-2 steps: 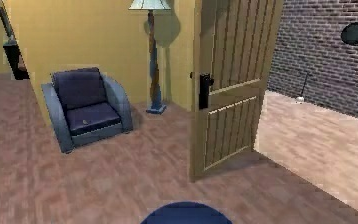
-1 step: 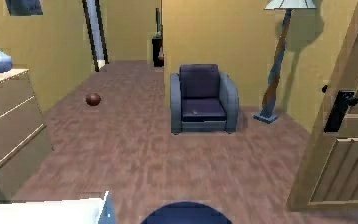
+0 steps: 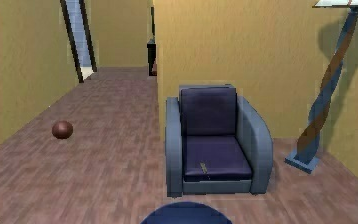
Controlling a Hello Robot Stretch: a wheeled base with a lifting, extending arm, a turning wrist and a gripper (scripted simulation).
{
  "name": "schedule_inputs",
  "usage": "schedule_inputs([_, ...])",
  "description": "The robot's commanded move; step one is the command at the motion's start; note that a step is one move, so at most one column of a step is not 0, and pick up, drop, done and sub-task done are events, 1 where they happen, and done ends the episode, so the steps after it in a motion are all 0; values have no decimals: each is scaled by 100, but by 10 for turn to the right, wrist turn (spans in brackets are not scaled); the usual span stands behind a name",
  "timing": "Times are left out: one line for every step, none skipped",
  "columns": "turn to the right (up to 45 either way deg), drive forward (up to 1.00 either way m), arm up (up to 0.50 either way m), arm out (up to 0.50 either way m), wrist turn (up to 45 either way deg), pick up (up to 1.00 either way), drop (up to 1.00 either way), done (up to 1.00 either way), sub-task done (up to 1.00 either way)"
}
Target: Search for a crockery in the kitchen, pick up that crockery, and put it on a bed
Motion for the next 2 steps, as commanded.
schedule_inputs([-30, 0, 0, 0, 0, 0, 0, 0, 0])
schedule_inputs([0, 20, 0, 0, 0, 0, 0, 0, 0])
